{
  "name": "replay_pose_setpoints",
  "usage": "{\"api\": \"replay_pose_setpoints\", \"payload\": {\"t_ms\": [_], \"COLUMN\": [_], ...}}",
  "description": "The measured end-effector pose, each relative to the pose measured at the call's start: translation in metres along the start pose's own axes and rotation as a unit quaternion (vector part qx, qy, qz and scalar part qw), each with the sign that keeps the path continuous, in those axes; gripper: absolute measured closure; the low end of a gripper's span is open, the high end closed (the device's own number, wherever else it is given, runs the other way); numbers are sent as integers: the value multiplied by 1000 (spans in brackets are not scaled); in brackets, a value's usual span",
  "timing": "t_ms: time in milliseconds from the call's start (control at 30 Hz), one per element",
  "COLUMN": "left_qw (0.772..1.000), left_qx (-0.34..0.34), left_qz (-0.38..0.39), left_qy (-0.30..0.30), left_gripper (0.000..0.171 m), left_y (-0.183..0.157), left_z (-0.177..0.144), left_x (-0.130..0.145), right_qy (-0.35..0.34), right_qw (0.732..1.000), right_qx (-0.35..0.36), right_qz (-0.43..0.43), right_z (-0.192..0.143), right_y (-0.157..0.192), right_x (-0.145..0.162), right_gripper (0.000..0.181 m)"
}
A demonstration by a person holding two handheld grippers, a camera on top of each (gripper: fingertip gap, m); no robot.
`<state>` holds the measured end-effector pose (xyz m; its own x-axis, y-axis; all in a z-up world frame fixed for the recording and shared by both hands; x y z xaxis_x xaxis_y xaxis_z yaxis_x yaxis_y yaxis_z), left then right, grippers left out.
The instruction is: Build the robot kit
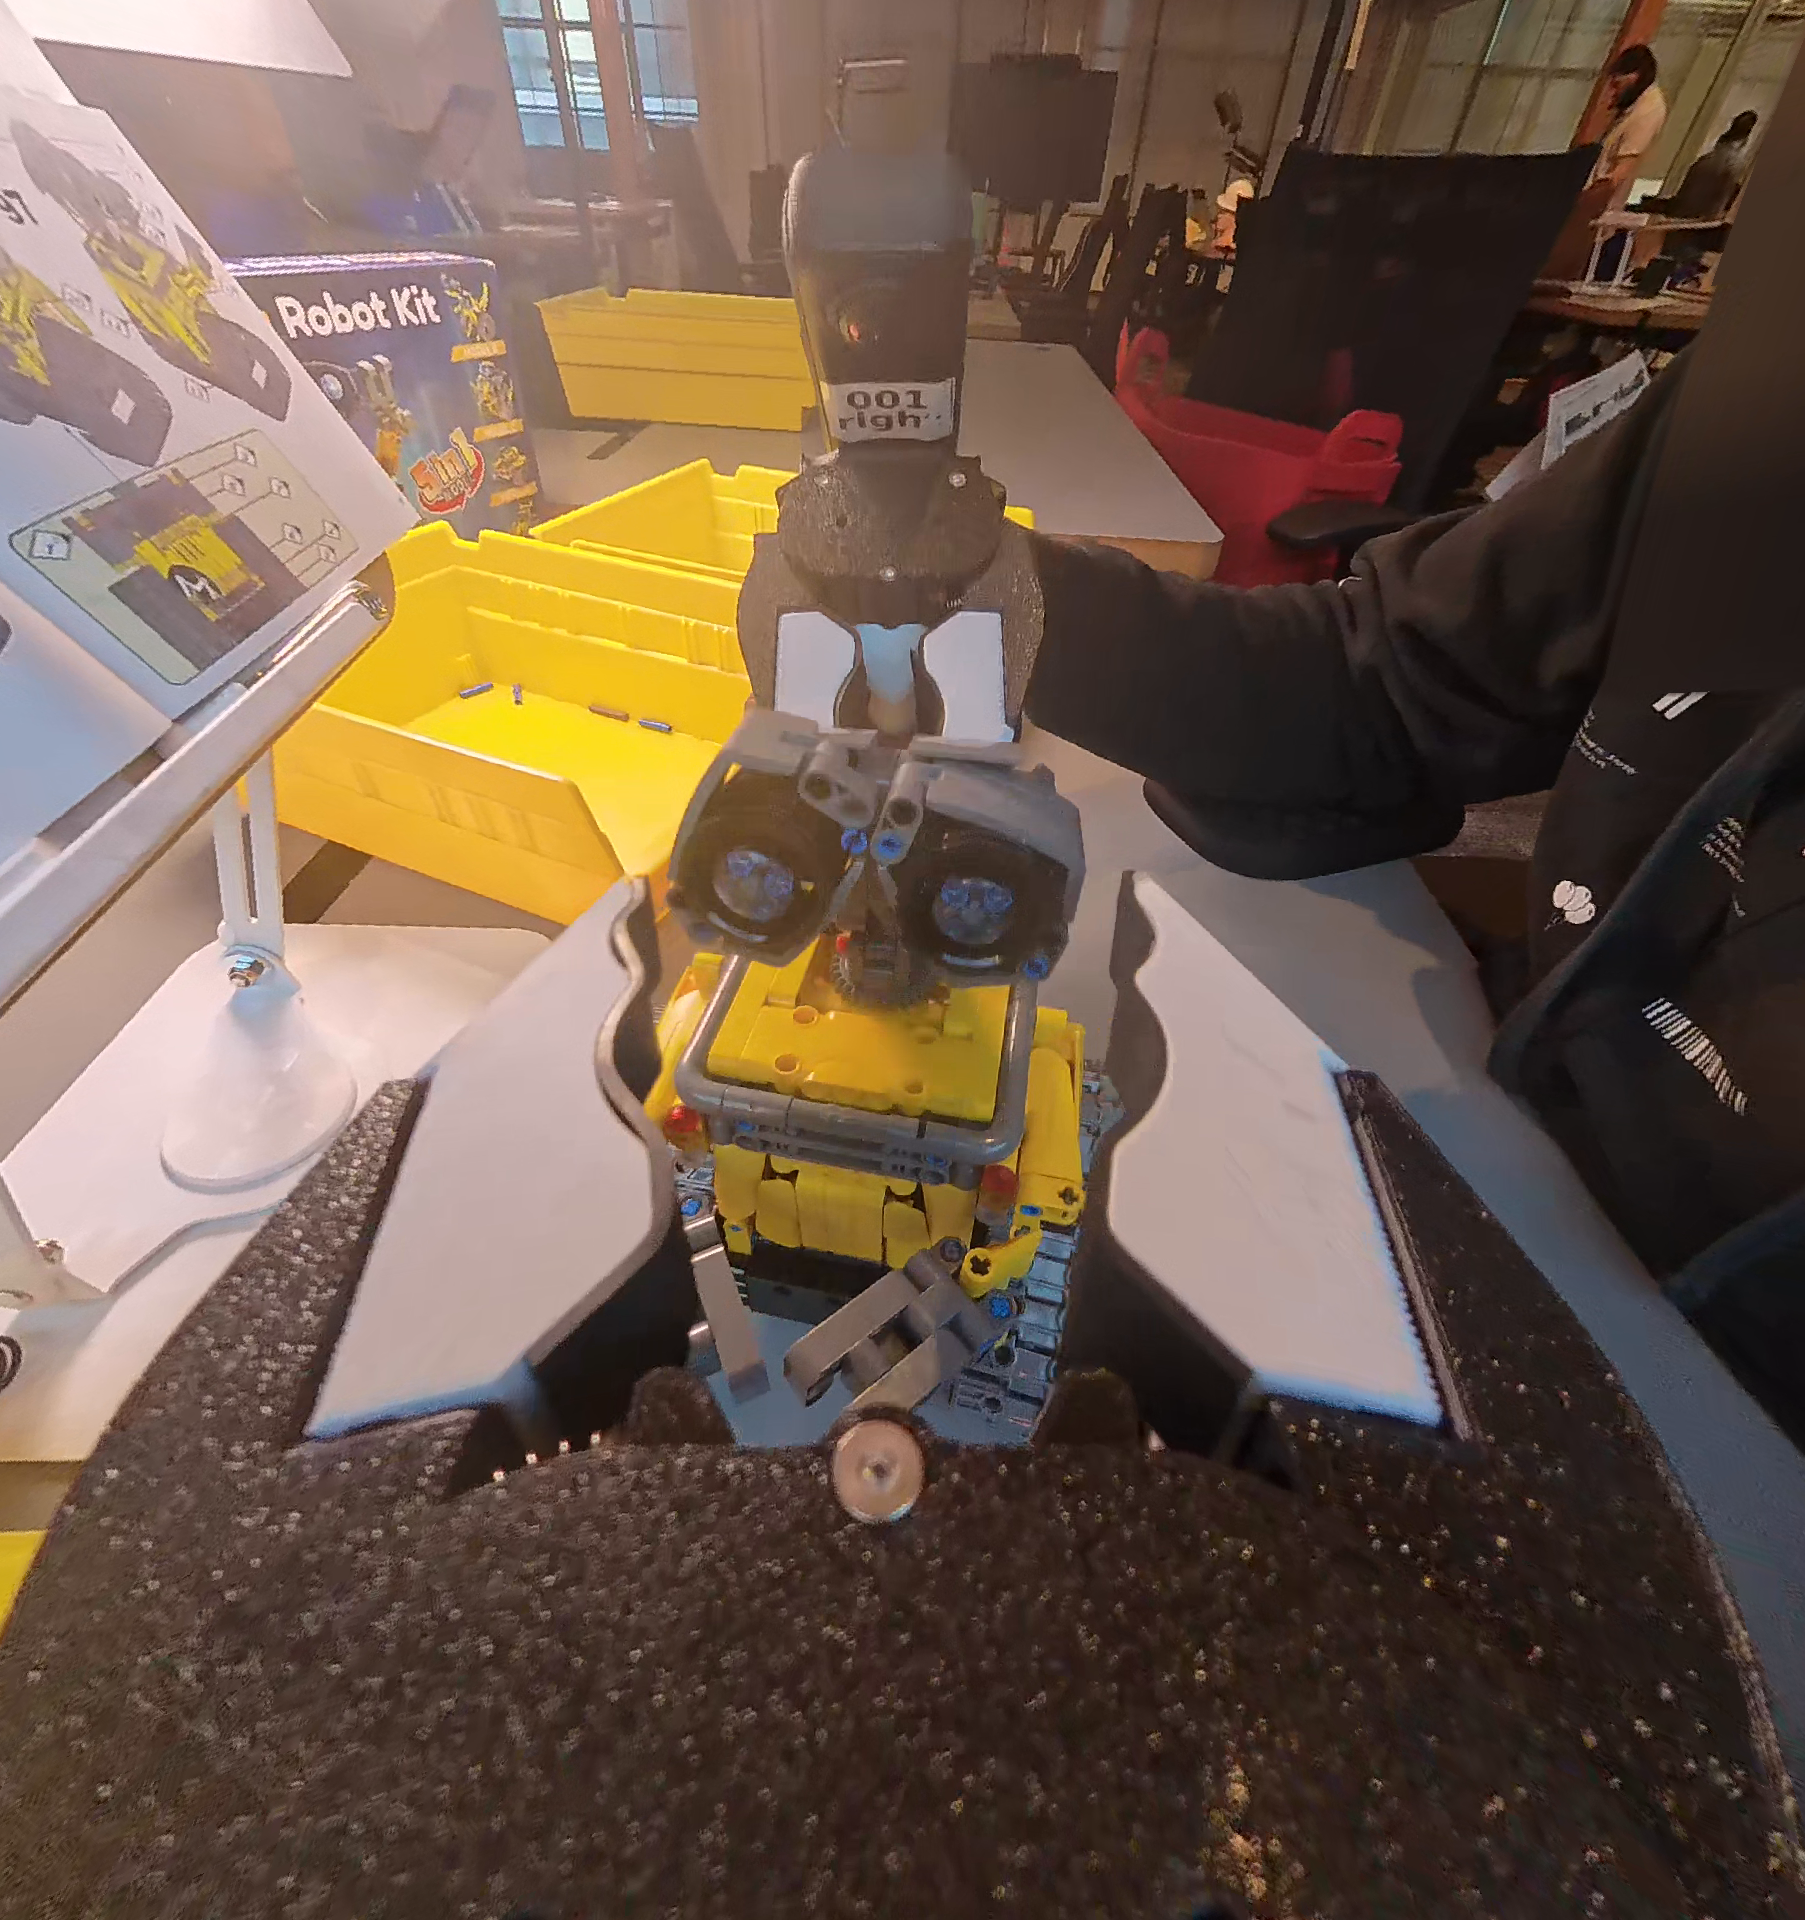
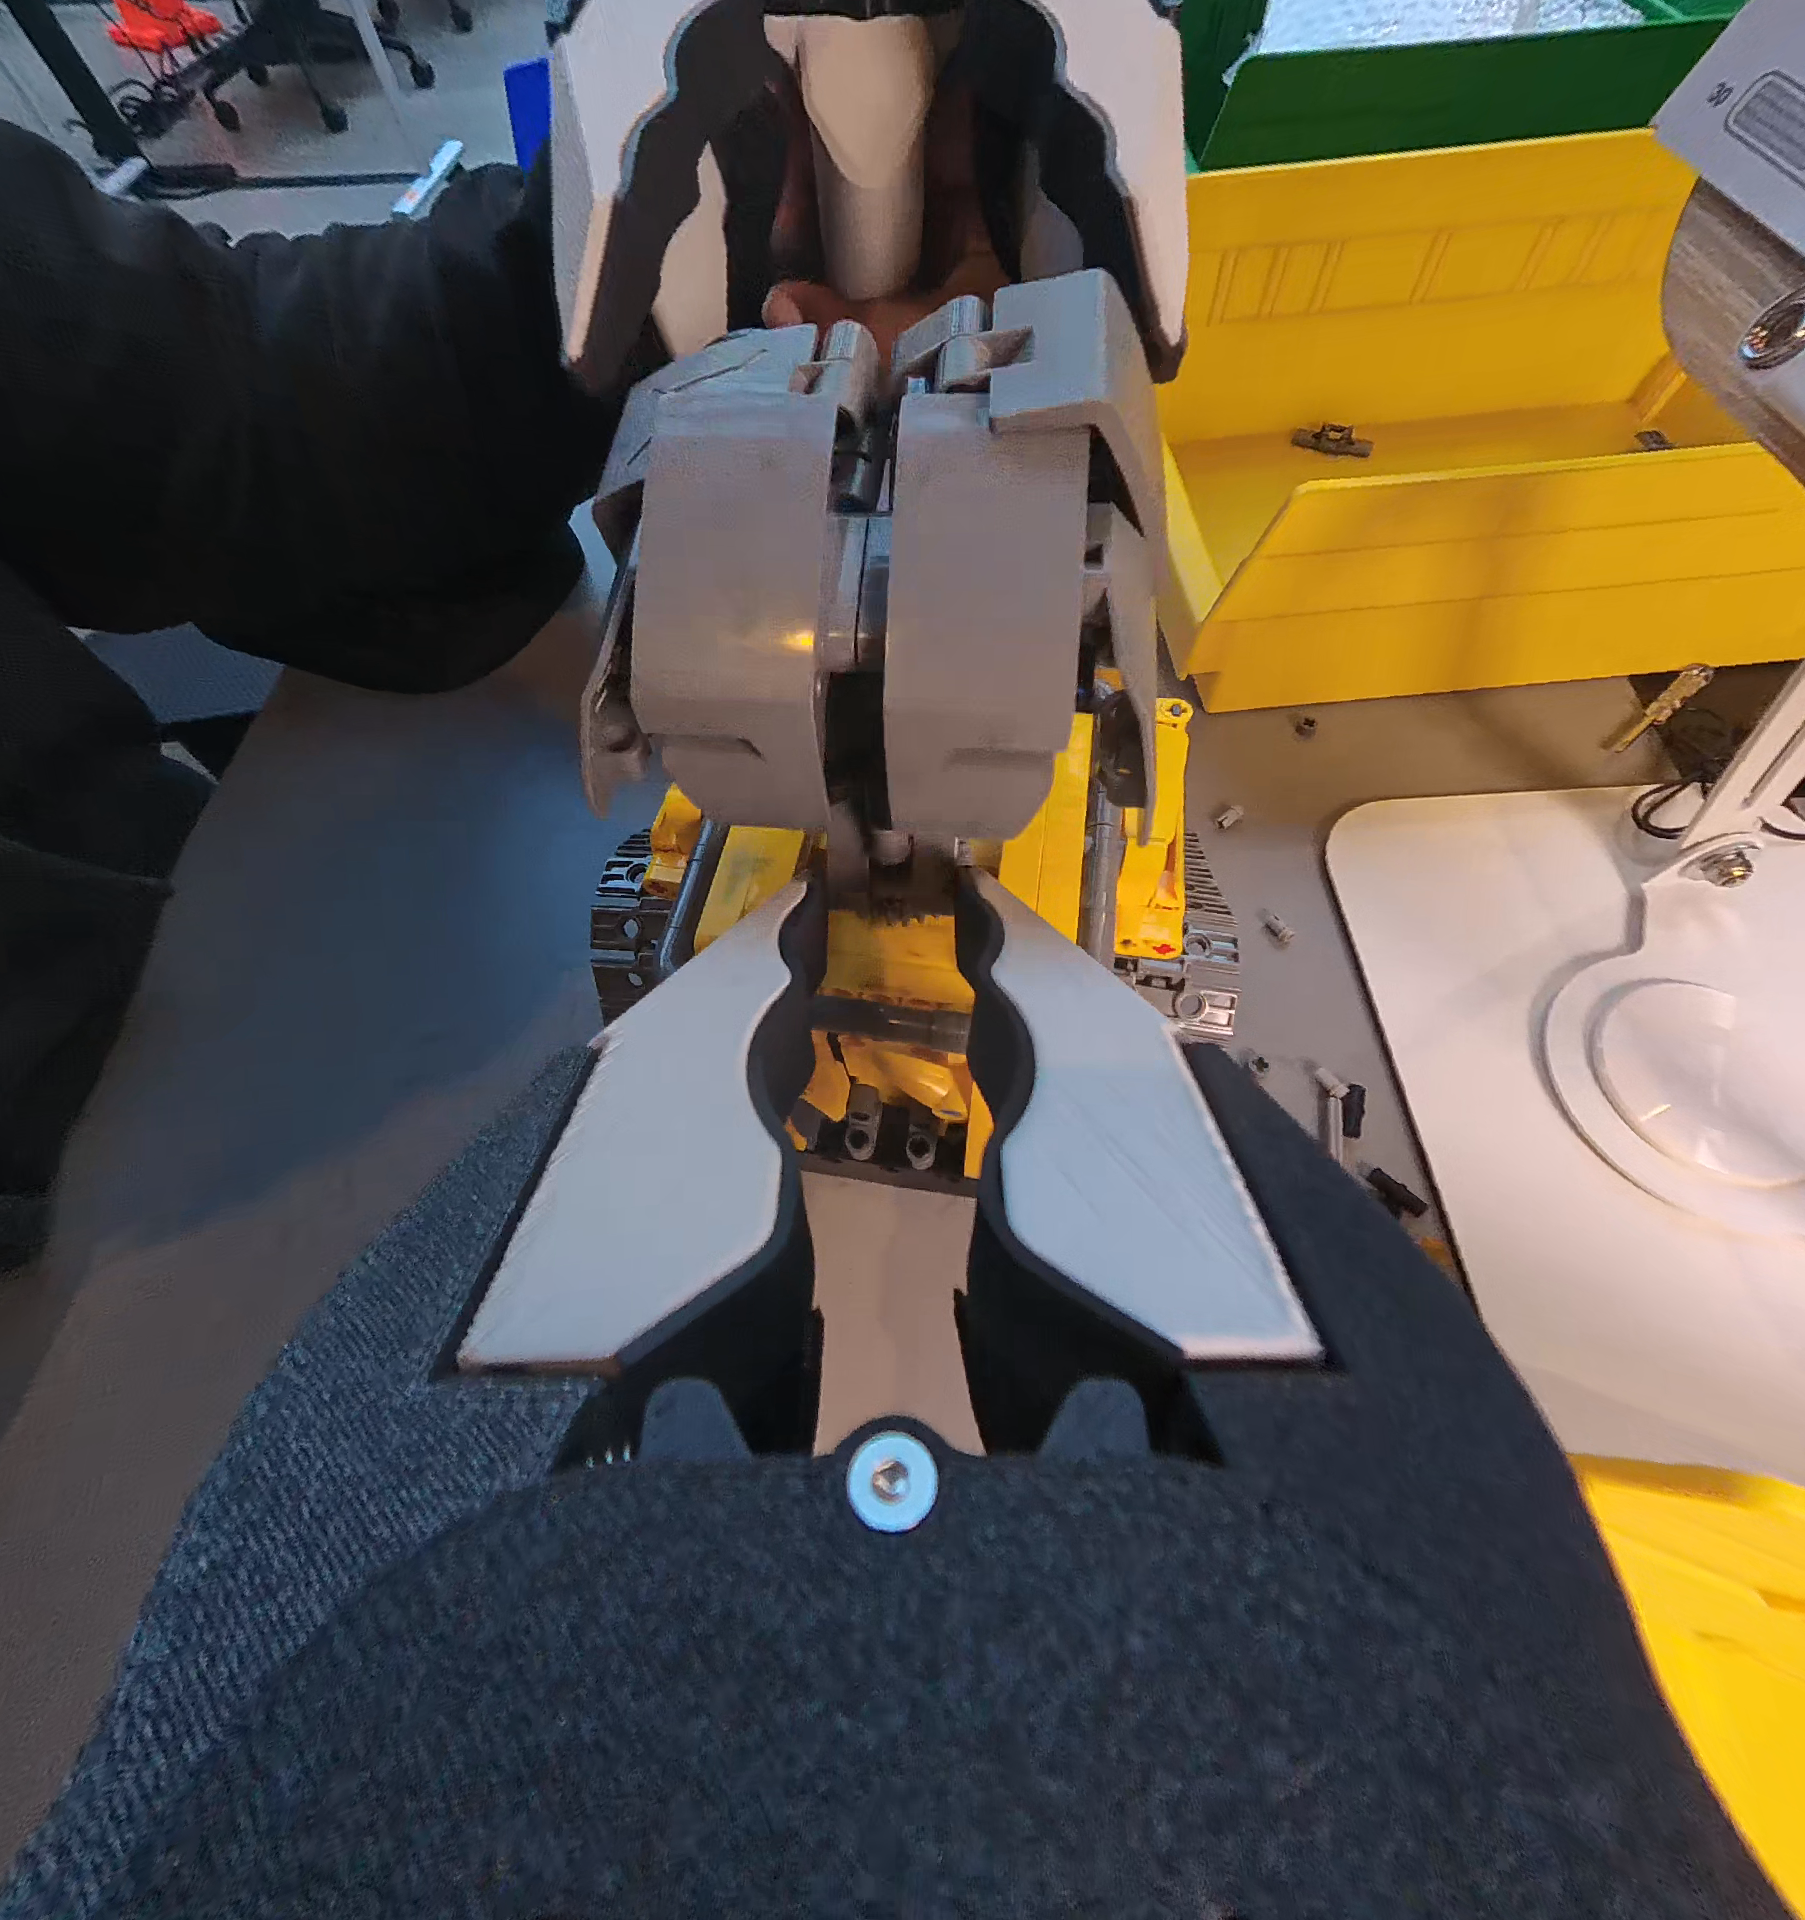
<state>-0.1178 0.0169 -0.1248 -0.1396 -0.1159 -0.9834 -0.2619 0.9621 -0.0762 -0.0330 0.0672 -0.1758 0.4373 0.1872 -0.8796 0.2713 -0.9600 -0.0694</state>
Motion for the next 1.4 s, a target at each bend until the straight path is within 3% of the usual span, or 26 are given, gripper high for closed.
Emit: {"api": "replay_pose_setpoints", "payload": {"t_ms": [167,333,733,967,1400], "left_qw": [1000,999,1000,1000,999], "left_qx": [-11,-31,-22,-21,-23], "left_qz": [13,29,19,18,20], "left_qy": [6,11,1,2,17], "left_gripper": [77,87,88,88,88], "left_y": [2,5,5,5,5], "left_z": [12,20,19,18,15], "left_x": [0,-2,-1,-1,2], "right_qy": [9,18,13,24,19], "right_qw": [1000,1000,1000,999,999], "right_qx": [3,6,-5,15,4], "right_qz": [7,11,25,-34,-29], "right_z": [0,0,2,3,-5], "right_y": [1,1,2,3,3], "right_x": [0,0,0,3,1], "right_gripper": [157,157,157,156,153]}}
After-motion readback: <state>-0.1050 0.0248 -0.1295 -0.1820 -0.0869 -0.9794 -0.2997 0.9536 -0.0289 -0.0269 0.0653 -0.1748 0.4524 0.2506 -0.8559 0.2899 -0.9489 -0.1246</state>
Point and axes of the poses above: each gripper's, where its closed fingertips meet, z out along the fingers, x out of its underside, y = z × x across the jaws, the point moved 3 cm from there along -z, back along the fingers, and after that the axes turned 14 degrees about x, right-handed, at the moved point
